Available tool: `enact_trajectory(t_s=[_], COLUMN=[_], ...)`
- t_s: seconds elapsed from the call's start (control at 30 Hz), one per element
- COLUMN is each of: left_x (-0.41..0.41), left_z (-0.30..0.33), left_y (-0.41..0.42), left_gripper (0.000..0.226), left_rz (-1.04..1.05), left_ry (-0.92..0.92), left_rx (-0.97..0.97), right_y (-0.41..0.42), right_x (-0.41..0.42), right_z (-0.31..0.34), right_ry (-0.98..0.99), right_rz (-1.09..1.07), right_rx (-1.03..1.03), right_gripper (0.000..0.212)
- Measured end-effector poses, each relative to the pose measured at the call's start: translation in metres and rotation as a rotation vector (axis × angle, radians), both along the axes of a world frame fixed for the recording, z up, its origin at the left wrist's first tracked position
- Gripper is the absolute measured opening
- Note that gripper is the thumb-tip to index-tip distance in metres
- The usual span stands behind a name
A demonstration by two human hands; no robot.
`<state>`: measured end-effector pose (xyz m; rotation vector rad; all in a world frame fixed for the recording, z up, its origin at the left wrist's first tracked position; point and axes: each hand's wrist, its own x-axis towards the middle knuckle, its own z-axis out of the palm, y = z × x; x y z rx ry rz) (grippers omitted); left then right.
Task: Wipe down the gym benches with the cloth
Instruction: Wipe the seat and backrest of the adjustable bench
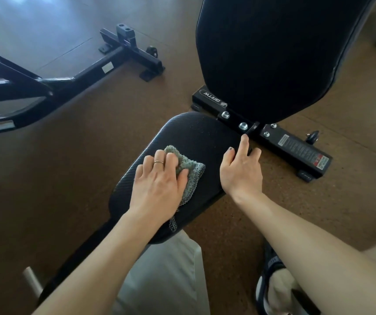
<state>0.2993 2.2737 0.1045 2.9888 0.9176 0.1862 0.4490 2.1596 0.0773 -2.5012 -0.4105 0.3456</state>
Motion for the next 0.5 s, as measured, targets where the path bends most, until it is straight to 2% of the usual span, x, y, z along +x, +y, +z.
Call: enact_trajectory(t_s=[0.17, 0.27, 0.5], left_x=[0.026, 0.048, 0.09], left_z=[0.001, 0.0, -0.005], left_y=[0.011, 0.028, 0.074], left_gripper=[0.051, 0.049, 0.041], left_rz=[0.199, 0.273, 0.351], left_ry=[0.099, 0.144, 0.09], left_rx=[-0.067, -0.124, -0.257], right_y=[-0.001, -0.001, -0.002], right_x=[0.0, 0.001, 0.004], right_z=[-0.004, -0.006, -0.007], right_ry=[-0.025, -0.035, -0.055], right_rz=[-0.008, -0.008, -0.002], right_rx=[0.008, 0.011, 0.018], right_gripper=[0.061, 0.061, 0.06])
